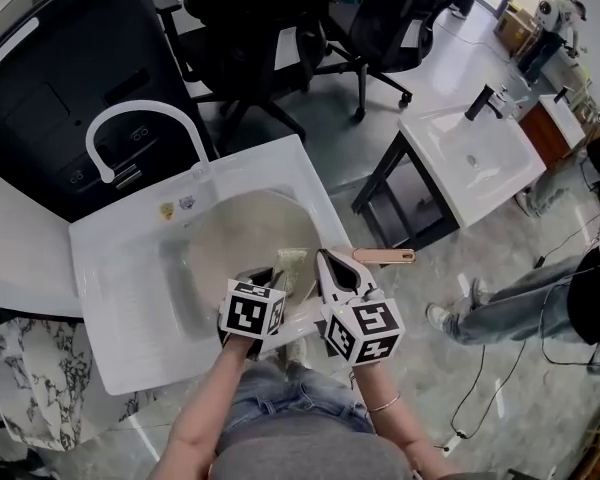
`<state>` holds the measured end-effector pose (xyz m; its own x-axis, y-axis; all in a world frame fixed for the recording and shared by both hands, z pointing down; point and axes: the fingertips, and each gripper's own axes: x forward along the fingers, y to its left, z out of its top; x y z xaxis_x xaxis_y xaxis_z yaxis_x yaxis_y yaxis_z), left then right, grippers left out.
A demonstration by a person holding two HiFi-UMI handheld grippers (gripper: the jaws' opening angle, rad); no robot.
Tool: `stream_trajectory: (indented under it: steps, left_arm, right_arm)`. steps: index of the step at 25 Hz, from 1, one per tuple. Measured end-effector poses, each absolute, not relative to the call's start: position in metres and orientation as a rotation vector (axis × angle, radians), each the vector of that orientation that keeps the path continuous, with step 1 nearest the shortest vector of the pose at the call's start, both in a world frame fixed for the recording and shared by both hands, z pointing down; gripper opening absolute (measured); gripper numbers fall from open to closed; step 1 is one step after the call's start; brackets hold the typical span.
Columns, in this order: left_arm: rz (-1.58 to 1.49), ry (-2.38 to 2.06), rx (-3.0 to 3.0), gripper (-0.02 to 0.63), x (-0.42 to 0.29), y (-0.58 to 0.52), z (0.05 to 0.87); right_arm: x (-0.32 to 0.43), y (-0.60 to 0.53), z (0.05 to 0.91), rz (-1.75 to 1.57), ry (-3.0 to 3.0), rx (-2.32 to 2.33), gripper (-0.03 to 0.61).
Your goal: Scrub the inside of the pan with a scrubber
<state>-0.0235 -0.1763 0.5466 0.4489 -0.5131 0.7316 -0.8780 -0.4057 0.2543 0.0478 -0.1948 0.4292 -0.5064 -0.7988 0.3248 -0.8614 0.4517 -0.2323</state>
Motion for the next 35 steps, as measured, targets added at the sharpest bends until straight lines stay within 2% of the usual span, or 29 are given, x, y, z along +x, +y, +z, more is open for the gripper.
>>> stream_trajectory:
  steps: [8, 15, 27, 35]
  left_arm:
    - [0.950, -1.105, 2.045, 0.066, -0.058, -0.174, 0.571]
    - [1.093, -1.240, 1.974, 0.066, -0.120, -0.185, 0.574]
    - [1.093, -1.506, 1.875, 0.066, -0.189, -0.211, 0.558]
    - [0.964, -1.754, 1.940, 0.066, -0.213, -0.242, 0.504]
  right_arm:
    - [0.024, -0.198, 0.436, 0.560, -2.508, 1.423, 0.009]
    - [-0.005, -0.207, 0.435, 0.542, -2.539, 1.346, 0.011]
    - [-0.028, -0.220, 0.431, 0.513, -2.581, 1.262, 0.009]
    - [-0.009, -0.224, 0.423, 0.507, -2.571, 1.337, 0.009]
